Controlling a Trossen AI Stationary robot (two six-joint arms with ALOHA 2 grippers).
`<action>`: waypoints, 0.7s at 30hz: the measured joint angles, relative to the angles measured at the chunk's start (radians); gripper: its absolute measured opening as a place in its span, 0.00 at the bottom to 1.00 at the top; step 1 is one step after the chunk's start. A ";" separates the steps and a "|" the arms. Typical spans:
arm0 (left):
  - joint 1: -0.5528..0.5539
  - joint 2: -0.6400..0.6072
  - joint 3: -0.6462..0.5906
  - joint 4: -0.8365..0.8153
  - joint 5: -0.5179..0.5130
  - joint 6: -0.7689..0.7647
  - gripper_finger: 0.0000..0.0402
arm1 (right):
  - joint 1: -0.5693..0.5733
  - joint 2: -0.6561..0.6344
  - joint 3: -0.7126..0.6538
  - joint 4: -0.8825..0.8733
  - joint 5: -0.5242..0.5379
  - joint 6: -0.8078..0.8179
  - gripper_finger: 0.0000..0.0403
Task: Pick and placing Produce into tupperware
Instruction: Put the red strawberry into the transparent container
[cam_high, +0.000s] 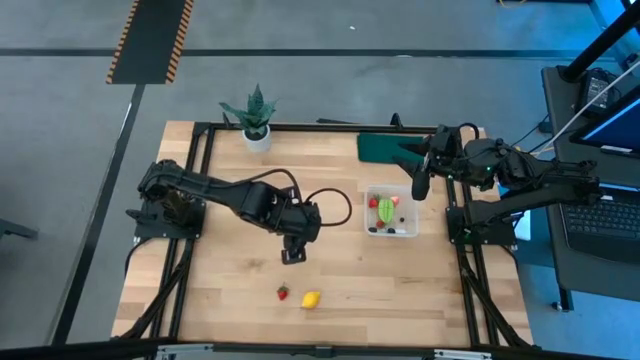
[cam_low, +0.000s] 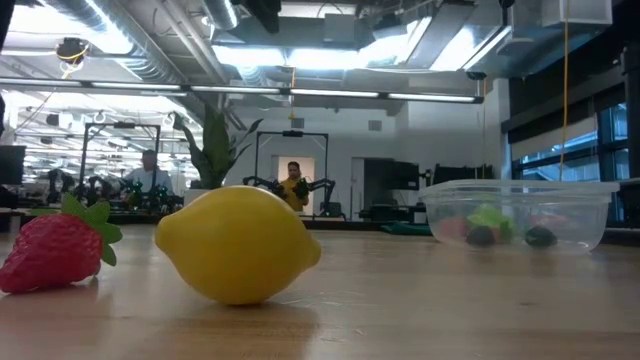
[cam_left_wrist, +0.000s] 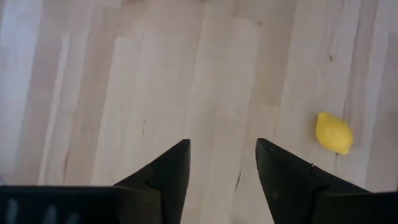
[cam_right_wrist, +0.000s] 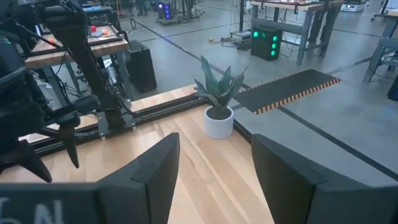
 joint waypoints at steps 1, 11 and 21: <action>0.001 0.000 0.000 0.000 0.000 0.000 0.44 | 0.000 0.000 0.000 0.000 0.000 0.000 0.51; 0.021 0.000 0.000 0.000 0.054 0.039 0.50 | 0.000 0.000 0.000 0.001 0.000 -0.018 0.51; 0.036 0.000 0.000 0.007 0.092 0.080 0.83 | 0.000 0.000 0.000 0.002 0.000 -0.020 0.51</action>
